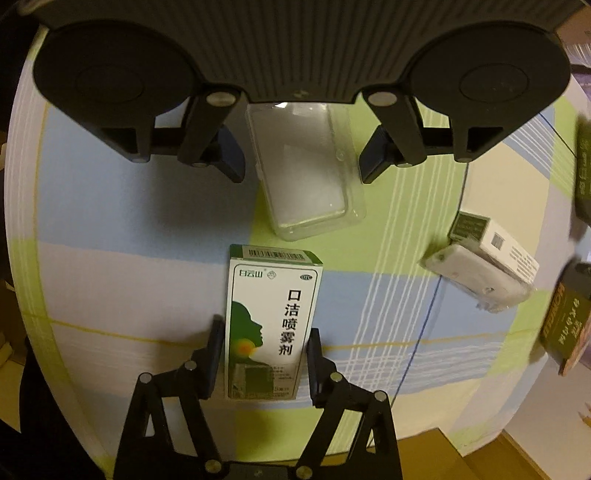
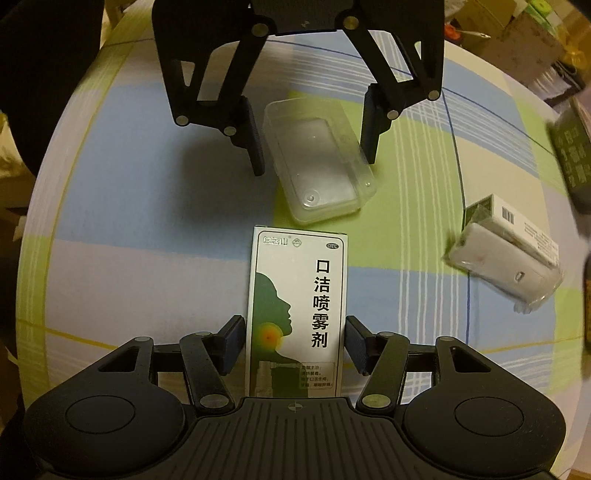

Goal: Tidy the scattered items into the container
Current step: 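Grasp the clear plastic tray with the left tool while the right tool grasps the mouth spray box, then carry the clear tray and spray box over the cardboard box, then lower both held items into the cardboard box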

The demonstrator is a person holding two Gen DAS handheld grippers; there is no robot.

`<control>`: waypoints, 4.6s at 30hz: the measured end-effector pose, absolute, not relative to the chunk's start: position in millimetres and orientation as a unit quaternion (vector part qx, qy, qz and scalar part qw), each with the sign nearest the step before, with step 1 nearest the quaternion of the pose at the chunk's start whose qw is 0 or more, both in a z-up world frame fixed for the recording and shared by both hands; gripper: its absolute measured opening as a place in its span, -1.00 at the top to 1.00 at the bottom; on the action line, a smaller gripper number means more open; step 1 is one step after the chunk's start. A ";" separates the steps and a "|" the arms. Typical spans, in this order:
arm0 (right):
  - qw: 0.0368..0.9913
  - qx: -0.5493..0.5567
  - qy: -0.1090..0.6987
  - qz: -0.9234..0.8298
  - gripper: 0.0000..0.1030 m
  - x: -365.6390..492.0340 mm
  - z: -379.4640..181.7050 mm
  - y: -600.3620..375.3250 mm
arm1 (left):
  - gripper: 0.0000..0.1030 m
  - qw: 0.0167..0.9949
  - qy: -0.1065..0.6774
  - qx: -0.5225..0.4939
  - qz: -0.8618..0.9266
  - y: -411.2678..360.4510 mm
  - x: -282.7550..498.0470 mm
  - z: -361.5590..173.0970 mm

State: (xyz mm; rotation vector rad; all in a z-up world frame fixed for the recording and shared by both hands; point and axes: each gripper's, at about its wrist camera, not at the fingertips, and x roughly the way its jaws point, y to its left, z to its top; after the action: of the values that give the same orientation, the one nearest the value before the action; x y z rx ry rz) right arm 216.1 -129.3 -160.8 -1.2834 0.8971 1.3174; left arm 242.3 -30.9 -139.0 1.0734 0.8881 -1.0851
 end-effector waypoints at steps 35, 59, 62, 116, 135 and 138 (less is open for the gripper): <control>0.710 -0.388 0.402 0.430 -0.12 114.8 -23.4 -209.4 | -0.04 0.738 0.389 0.371 -0.407 -62.4 153.4 -13.6; 0.827 -0.262 0.416 0.273 -0.12 74.4 43.9 -352.3 | -0.04 0.794 0.360 0.264 -0.413 -167.0 123.6 45.6; 0.835 -0.248 0.418 0.259 -0.12 76.8 44.2 -364.0 | -0.04 0.791 0.361 0.268 -0.415 -178.2 124.7 44.7; 0.878 -0.132 0.450 0.100 -0.13 159.5 34.3 -471.8 | -0.04 0.810 0.398 0.147 -0.406 -321.6 215.1 26.2; 0.886 -0.103 0.447 0.072 -0.13 181.7 21.4 -486.4 | -0.04 0.812 0.423 0.116 -0.386 -334.3 236.2 4.0; 0.887 -0.094 0.447 0.066 -0.13 185.1 22.0 -488.9 | -0.04 0.815 0.426 0.105 -0.378 -333.5 242.4 3.3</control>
State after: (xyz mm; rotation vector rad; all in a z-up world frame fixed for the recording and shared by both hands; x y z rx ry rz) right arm 185.1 -488.9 22.0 -0.1960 0.9290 0.1377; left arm 242.4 -333.5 3.3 0.2237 0.9089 -0.8065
